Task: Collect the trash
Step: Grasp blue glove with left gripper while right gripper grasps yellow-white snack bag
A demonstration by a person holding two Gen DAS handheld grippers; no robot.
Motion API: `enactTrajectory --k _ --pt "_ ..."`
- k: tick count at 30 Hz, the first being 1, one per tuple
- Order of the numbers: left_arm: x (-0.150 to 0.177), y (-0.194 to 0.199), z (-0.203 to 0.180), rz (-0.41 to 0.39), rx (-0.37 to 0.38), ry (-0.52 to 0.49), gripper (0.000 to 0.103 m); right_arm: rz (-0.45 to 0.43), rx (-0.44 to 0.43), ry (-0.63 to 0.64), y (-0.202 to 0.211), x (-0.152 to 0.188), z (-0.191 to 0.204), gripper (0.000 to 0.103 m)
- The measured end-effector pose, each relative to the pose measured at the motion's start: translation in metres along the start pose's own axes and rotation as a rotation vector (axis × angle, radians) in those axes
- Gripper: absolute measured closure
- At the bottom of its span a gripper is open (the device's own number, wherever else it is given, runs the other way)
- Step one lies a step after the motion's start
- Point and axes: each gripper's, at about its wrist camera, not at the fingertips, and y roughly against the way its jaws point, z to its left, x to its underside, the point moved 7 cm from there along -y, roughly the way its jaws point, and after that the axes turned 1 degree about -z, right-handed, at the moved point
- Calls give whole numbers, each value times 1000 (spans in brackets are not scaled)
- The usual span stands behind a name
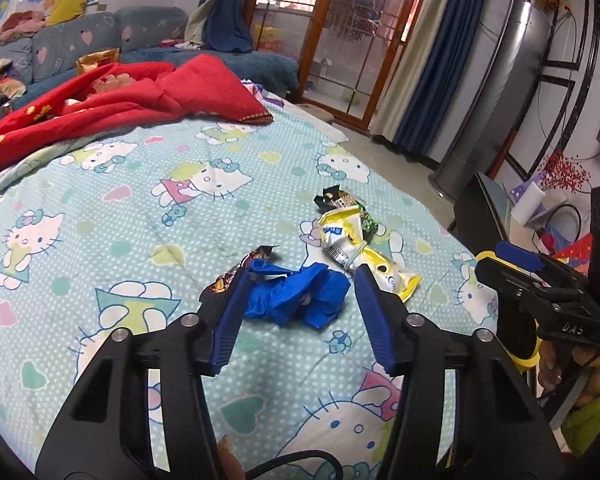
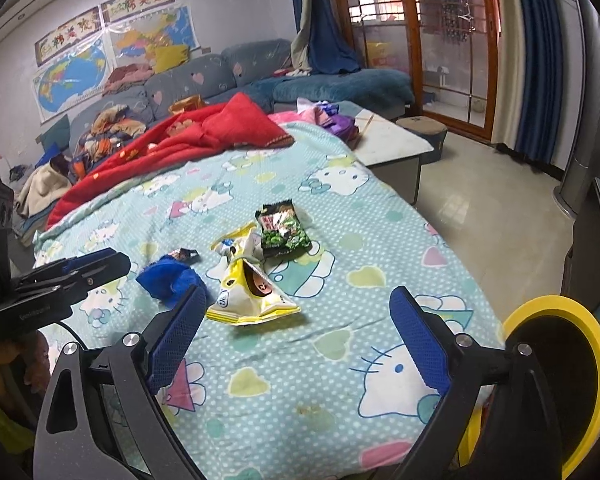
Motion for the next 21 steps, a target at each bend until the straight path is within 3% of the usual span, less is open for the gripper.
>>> enactTrajectory --k 10,17,21 --pt "12 -23 7 79 2 3 73 78 -64 -7 -39 5 11 15" --pt "23 -37 9 124 8 0 76 134 -105 -30 -65 1 16 18" --pt "25 -39 8 134 13 -4 80 183 -137 -26 -79 3 21 24"
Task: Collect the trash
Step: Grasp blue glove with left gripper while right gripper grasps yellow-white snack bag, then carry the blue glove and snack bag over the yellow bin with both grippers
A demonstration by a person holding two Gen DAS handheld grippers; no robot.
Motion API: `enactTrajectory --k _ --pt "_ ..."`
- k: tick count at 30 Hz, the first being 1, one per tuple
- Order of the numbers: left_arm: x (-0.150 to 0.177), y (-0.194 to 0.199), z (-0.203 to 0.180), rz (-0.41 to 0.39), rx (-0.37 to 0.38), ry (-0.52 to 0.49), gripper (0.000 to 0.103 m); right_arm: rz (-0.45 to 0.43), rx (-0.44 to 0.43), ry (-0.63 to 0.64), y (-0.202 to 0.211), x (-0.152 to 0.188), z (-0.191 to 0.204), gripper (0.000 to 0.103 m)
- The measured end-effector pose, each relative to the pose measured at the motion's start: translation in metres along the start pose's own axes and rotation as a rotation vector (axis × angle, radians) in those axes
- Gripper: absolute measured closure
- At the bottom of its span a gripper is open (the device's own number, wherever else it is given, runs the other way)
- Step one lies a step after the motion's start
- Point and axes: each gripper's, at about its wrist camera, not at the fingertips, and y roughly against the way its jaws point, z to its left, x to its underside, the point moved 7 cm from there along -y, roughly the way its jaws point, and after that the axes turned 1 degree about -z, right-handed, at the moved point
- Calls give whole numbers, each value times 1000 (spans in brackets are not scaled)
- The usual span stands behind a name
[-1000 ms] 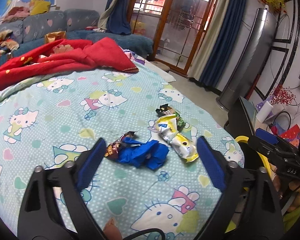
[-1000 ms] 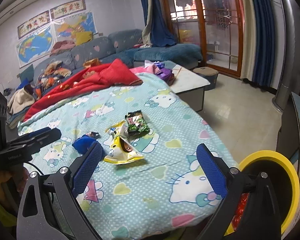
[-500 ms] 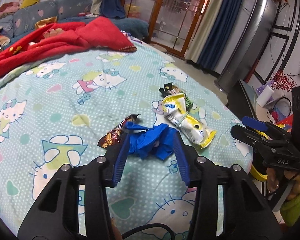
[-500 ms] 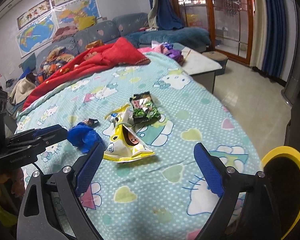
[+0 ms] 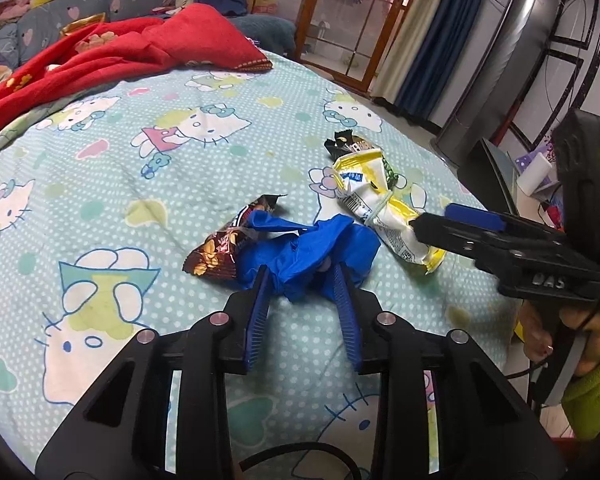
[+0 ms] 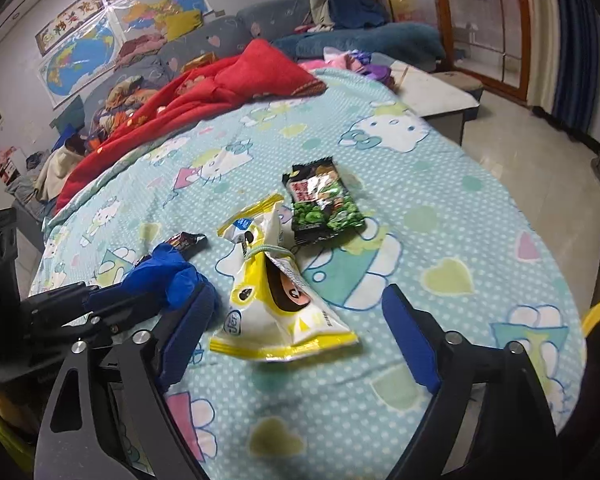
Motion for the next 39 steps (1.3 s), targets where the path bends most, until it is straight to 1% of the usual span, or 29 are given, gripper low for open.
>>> enactTrajectory --k 1,4,6,10,11,12,15,18,24,30,36,39 --pt "0 -1 0 2 1 -1 82 9 -7 -2 -3 0 1 27" --pt "1 -1 -1 6 6 0 85 36 -22 -16 -12 3 1 30" --pt "2 -2 -1 10 11 0 91 50 -19 -13 -16 5 1 35" --pt "3 0 -5 8 20 -13 95 62 16 67 -15 11 6 41" --pt "3 1 -6 7 23 -17 96 63 20 79 -15 12 8 46" --pt "2 3 -8 3 26 -22 96 62 23 90 -13 13 9 54" --pt "0 9 -12 -10 34 -27 98 50 24 91 -3 16 9 64" --pt "-5 17 -20 -32 48 -41 99 5 19 84 15 17 8 66" --pt "-16 35 -46 -77 91 -78 100 -70 34 33 56 15 -13 66" --pt "-23 42 -79 -98 136 -127 100 -133 92 -15 101 21 -46 66" --pt "-23 39 -114 -94 179 -189 100 -183 158 -82 139 33 -80 66" --pt "-24 35 -138 -90 212 -229 100 -208 197 -123 158 41 -99 66"
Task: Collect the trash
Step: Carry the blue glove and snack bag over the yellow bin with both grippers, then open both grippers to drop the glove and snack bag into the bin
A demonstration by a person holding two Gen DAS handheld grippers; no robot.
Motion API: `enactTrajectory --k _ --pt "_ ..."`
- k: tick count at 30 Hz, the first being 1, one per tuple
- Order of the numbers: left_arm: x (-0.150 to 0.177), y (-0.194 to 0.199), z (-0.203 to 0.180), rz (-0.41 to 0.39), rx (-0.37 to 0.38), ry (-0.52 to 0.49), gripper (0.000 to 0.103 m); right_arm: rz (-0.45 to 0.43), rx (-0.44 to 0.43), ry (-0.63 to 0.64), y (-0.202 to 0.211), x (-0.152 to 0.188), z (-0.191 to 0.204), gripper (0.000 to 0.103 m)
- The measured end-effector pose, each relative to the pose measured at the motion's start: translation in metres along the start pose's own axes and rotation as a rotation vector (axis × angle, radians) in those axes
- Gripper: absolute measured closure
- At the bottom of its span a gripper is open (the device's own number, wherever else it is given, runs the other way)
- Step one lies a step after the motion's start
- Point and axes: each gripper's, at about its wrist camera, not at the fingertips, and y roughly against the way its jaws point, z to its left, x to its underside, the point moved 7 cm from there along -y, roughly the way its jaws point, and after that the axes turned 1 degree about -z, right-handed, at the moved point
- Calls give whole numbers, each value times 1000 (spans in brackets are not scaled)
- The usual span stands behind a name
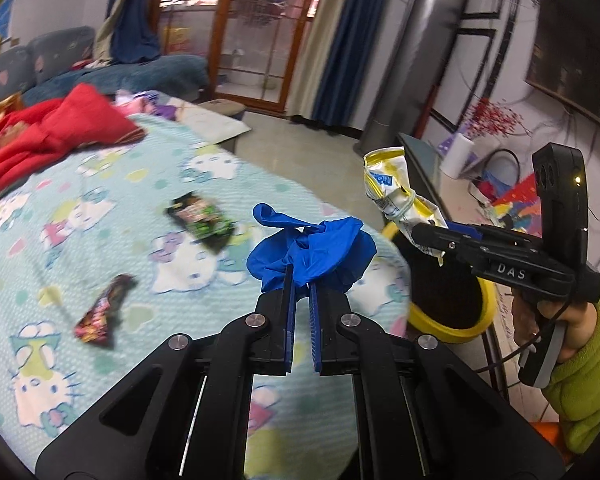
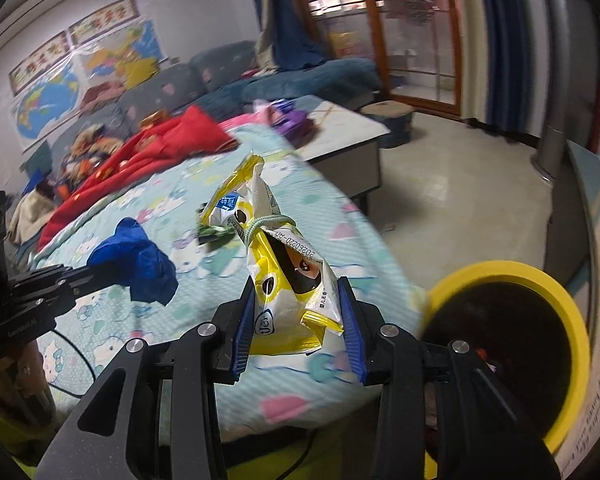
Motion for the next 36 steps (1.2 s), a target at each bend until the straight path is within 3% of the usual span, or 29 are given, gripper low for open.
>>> enactTrajectory --k 9,15,26,31,33,34,36 --pt "-7 -24 -62 16 95 -104 100 -48 101 -98 33 12 -52 66" --pt "-7 -42 -105 29 156 -162 100 -69 229 -164 52 22 -96 66" --pt "1 -83 -161 85 225 -227 100 -75 325 -321 76 48 -157 64" --pt "11 -104 -176 118 243 -247 100 -81 329 -382 79 54 -173 59" --pt "14 -110 -181 113 255 -256 99 -84 321 -403 80 54 -177 48" --pt "14 -111 -181 110 257 -260 94 -92 322 -415 80 54 -179 45" --pt "13 -117 -178 105 228 -253 40 -104 329 -430 83 55 -184 38"
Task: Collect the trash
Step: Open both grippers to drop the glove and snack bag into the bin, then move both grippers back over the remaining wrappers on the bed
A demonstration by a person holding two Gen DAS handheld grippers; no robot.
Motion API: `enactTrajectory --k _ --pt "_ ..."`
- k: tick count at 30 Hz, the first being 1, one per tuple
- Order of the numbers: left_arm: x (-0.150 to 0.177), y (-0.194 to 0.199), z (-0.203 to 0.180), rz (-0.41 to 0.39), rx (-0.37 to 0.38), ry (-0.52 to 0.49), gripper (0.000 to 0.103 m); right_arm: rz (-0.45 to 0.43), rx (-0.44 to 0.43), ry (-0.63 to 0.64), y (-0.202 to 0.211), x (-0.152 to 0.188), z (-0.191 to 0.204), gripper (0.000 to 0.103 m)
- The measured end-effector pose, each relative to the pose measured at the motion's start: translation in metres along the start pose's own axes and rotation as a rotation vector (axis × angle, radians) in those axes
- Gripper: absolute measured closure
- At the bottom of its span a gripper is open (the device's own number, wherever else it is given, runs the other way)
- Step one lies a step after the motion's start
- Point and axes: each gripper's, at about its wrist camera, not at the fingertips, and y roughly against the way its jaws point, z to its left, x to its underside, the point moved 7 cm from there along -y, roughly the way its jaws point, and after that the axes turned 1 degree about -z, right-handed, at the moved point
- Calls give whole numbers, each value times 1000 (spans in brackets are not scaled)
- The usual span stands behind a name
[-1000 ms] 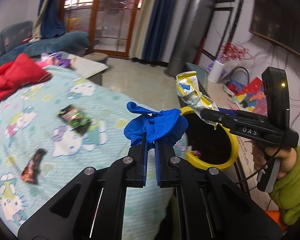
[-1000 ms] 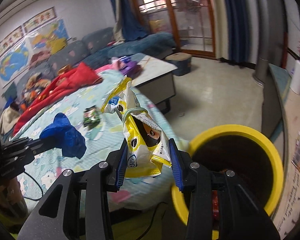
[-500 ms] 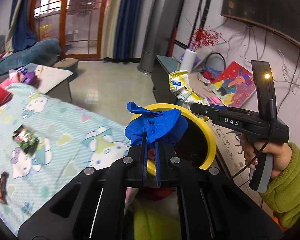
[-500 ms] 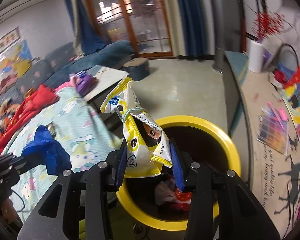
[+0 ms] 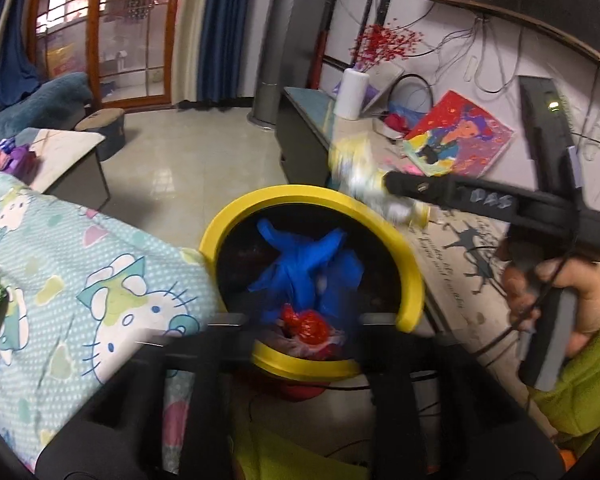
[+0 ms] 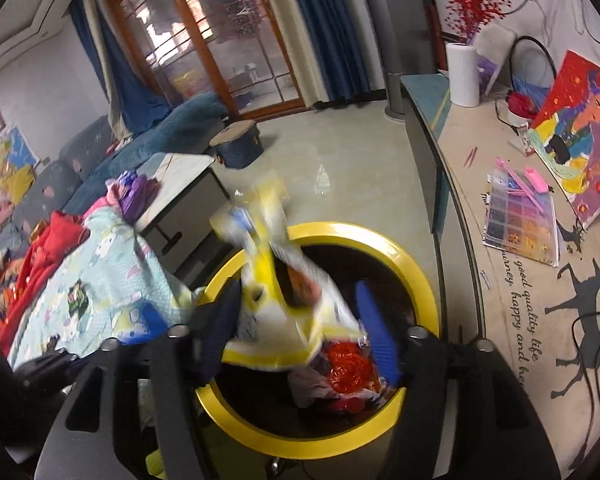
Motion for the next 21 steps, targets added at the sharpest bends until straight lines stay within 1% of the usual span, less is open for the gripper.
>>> enactTrajectory --k 1,2,4,5,6,8,11,14,18,21 --pt "1 0 3 -4 -3 11 37 -5 9 -4 1 -1 -1 37" --pt "1 1 6 -4 4 28 37 -12 12 -9 1 -1 -3 34" --pt "0 5 13 -13 -9 45 35 -19 4 -17 2 -1 -1 33" --pt "-1 9 16 -23 -26 48 32 -20 -1 -15 1 -2 -1 33" --pt "-1 13 20 -35 -42 51 24 -24 -7 -10 1 -2 2 33" --pt "-4 22 27 -63 -72 63 19 -37 -20 16 1 -2 13 32" --pt "-7 35 39 -96 -112 85 15 -61 -42 56 6 -2 31 30" --pt "-9 46 49 -118 -134 107 12 -85 -62 93 10 -2 49 28" --pt "-11 61 61 -146 -172 131 11 -113 -102 152 16 -1 76 27" --pt "-10 76 73 -170 -201 144 11 -119 -126 193 18 0 92 27"
